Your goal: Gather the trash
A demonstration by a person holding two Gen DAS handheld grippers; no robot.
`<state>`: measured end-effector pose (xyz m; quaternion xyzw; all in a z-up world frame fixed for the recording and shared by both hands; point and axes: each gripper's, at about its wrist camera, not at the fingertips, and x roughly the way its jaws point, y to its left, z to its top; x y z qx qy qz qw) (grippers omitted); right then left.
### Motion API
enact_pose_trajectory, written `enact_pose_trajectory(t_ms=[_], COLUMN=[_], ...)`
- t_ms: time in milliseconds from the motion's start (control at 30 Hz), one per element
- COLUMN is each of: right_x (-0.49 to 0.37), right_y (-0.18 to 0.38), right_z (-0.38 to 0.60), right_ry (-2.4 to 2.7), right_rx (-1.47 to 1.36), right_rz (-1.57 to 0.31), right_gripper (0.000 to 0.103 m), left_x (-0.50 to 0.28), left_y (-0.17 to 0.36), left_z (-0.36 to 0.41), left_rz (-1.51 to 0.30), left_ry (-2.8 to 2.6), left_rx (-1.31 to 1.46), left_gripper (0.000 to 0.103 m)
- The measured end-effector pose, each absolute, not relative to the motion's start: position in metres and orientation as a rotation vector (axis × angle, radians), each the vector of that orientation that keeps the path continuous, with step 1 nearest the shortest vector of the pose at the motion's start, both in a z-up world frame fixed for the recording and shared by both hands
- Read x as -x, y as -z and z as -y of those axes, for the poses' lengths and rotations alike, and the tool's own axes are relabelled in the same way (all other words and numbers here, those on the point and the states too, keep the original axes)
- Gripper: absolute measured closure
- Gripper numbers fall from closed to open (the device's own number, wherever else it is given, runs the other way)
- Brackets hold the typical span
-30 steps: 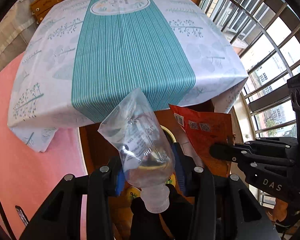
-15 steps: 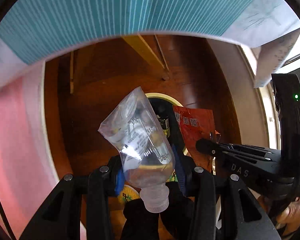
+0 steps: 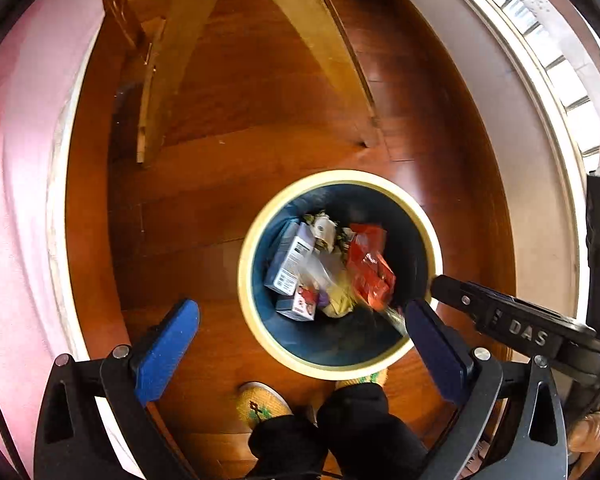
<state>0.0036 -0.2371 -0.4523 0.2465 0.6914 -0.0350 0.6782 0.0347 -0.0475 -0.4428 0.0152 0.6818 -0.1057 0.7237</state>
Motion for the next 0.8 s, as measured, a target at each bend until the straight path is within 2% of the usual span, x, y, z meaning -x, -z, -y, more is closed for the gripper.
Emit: enact_pose_trajectory(t_ms=[333,600,800], right_x=[0.000,0.007,0.012], right_y=[0.446,0.403,0.358], right_z=[0.230,0.221,0.213], right_ry=[0.072,0.059,0.040], right_rx=[-0.515,-0.490,-0.458], right_rz=[-1.525,-1.474,-1.433], right_gripper=[0.055,0.055,0.054], left_x=[-0.032,-0.026,-0.021], left_y=[0.419,0.374,0.320], left_z=[0.026,0.017,0.010], left_rz=[-1.426,-1.374,-1.311], left_ry=[0.169,0.123,0.092], left_rx=[-0.042,-0.047,-0.045], left_gripper=[0.001,0.001,0.001])
